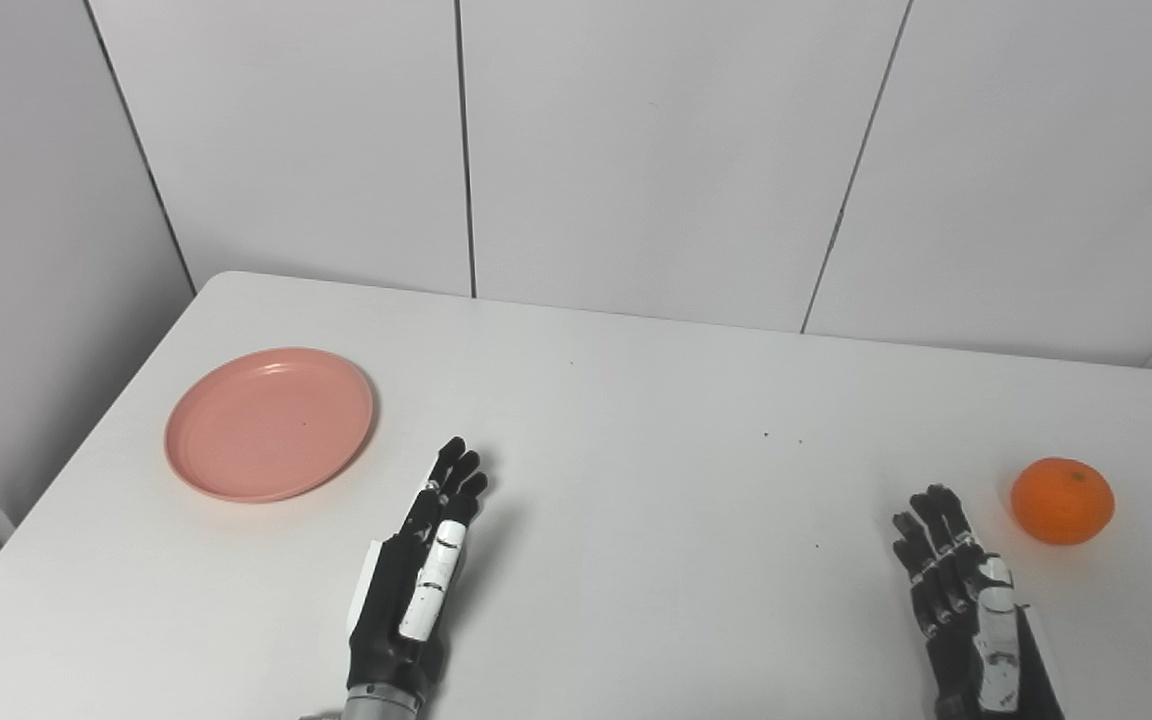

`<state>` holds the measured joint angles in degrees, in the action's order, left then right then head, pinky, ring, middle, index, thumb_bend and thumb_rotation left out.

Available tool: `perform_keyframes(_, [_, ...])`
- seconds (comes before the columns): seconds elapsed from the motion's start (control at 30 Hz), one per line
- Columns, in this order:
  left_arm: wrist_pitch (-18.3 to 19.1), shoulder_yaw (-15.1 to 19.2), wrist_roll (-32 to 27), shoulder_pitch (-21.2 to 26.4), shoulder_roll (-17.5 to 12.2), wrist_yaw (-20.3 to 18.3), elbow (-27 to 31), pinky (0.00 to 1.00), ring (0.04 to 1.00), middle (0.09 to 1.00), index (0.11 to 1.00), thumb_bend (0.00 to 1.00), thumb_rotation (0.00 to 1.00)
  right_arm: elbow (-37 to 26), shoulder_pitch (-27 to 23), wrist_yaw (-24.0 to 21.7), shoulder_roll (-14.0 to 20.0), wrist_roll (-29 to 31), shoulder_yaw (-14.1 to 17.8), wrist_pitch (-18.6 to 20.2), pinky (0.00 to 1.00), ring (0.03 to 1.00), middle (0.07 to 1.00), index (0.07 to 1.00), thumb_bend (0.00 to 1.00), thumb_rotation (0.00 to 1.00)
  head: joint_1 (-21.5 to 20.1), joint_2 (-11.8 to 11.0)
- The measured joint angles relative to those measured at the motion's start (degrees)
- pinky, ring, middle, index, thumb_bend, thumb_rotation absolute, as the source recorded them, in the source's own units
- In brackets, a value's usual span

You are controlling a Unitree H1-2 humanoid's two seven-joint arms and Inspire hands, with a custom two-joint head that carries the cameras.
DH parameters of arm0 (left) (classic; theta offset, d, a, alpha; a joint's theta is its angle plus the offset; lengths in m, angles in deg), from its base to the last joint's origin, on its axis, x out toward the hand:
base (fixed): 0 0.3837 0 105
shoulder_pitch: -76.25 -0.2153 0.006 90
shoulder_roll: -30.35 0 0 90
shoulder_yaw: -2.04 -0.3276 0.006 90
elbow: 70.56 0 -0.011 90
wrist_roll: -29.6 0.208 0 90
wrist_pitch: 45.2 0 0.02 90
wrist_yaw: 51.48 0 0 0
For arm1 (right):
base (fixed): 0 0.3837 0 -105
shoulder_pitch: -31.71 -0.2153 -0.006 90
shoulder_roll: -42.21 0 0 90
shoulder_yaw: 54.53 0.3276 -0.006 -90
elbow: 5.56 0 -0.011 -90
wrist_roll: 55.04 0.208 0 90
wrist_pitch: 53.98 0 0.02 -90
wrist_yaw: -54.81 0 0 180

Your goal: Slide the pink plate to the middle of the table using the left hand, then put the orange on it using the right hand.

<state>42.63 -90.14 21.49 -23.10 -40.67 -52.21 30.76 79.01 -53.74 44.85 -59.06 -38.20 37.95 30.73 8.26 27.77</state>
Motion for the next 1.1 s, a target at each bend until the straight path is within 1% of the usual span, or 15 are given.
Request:
perform_keyframes(0.07, [3.81, 0.49, -1.93, 0.02, -0.15, -0.02, 2.09, 1.00, 0.954, 0.959, 0.929, 0.74, 0.79, -0.17, 0.11, 0.03, -0.01, -0.02, 0.00, 0.01, 1.00, 0.946, 0.952, 0.945, 0.77, 0.94, 0.00, 0.00])
perform_keyframes(0.27, [11.03, 2.51, -4.59, 0.97, -0.78, -0.33, 5.21, 1.00, 0.972, 0.972, 0.949, 0.75, 0.83, -0.46, 0.46, 0.48, 0.03, -0.22, 0.03, 0.01, 1.00, 0.941, 0.947, 0.946, 0.77, 0.94, -0.18, -0.17])
perform_keyframes(0.43, [14.85, 4.02, -4.61, 1.70, -1.07, -0.72, 7.03, 1.00, 0.968, 0.969, 0.956, 0.78, 0.86, -0.46, 0.50, 0.54, 0.08, -0.29, 0.03, 0.01, 1.00, 0.940, 0.947, 0.948, 0.77, 0.94, -0.09, -0.35])
perform_keyframes(0.53, [17.20, 4.88, -4.61, 2.20, -1.30, -1.14, 9.33, 1.00, 0.964, 0.975, 0.958, 0.80, 0.85, -0.46, 0.54, 0.61, 0.10, -0.36, 0.03, 0.02, 1.00, 0.938, 0.944, 0.944, 0.76, 0.93, -0.09, -0.44])
perform_keyframes(0.63, [18.77, 6.33, -4.60, 3.08, -1.81, -1.15, 11.38, 1.00, 0.952, 0.965, 0.944, 0.85, 0.85, -0.46, 0.60, 0.62, 0.09, -0.41, 0.01, 0.01, 1.00, 0.938, 0.942, 0.946, 0.77, 0.93, 0.00, -0.53])
perform_keyframes(0.73, [20.56, 7.34, -5.52, 4.40, -3.25, -1.23, 13.53, 0.99, 0.950, 0.955, 0.944, 0.87, 0.85, -0.45, 0.67, 0.63, 0.09, -0.51, -0.01, 0.01, 1.00, 0.939, 0.941, 0.946, 0.76, 0.94, 0.09, -0.88])
perform_keyframes(0.77, [21.54, 7.69, -5.84, 4.93, -4.29, -1.30, 14.40, 0.98, 0.946, 0.948, 0.946, 0.88, 0.87, -0.43, 0.66, 0.64, 0.09, -0.52, -0.03, 0.01, 1.00, 0.941, 0.940, 0.947, 0.76, 0.94, 0.09, -0.97])
perform_keyframes(0.83, [22.96, 7.95, -5.89, 5.94, -6.84, -1.74, 15.94, 0.97, 0.944, 0.946, 0.947, 0.88, 0.88, -0.34, 0.65, 0.63, 0.09, -0.56, -0.06, 0.00, 1.00, 0.942, 0.940, 0.946, 0.76, 0.94, 0.00, -1.05])
perform_keyframes(0.9, [23.88, 9.11, -6.37, 7.07, -8.90, -1.71, 17.04, 0.97, 0.936, 0.939, 0.942, 0.89, 0.88, -0.17, 0.65, 0.63, 0.09, -0.65, -0.10, -0.02, 1.00, 0.940, 0.937, 0.946, 0.76, 0.94, 0.00, -1.14])
perform_keyframes(1.03, [24.14, 11.14, -7.81, 9.36, -10.50, -1.26, 17.36, 0.97, 0.925, 0.928, 0.924, 0.91, 0.91, 0.18, 0.64, 0.61, 0.25, -1.19, -0.10, -0.03, 1.00, 0.942, 0.938, 0.949, 0.75, 0.94, 0.09, -1.32])
perform_keyframes(1.07, [24.14, 11.45, -8.38, 9.92, -10.99, -1.33, 17.10, 0.96, 0.917, 0.924, 0.910, 0.94, 0.91, 0.22, 0.60, 0.60, 0.25, -1.22, -0.10, -0.03, 1.00, 0.942, 0.937, 0.951, 0.75, 0.94, 0.00, -1.41])
perform_keyframes(1.1, [24.13, 11.97, -8.79, 10.58, -11.45, -1.35, 16.62, 0.96, 0.915, 0.923, 0.908, 0.95, 0.91, 0.27, 0.58, 0.59, 0.25, -1.25, -0.10, -0.03, 1.00, 0.943, 0.937, 0.951, 0.75, 0.94, 0.00, -1.41])
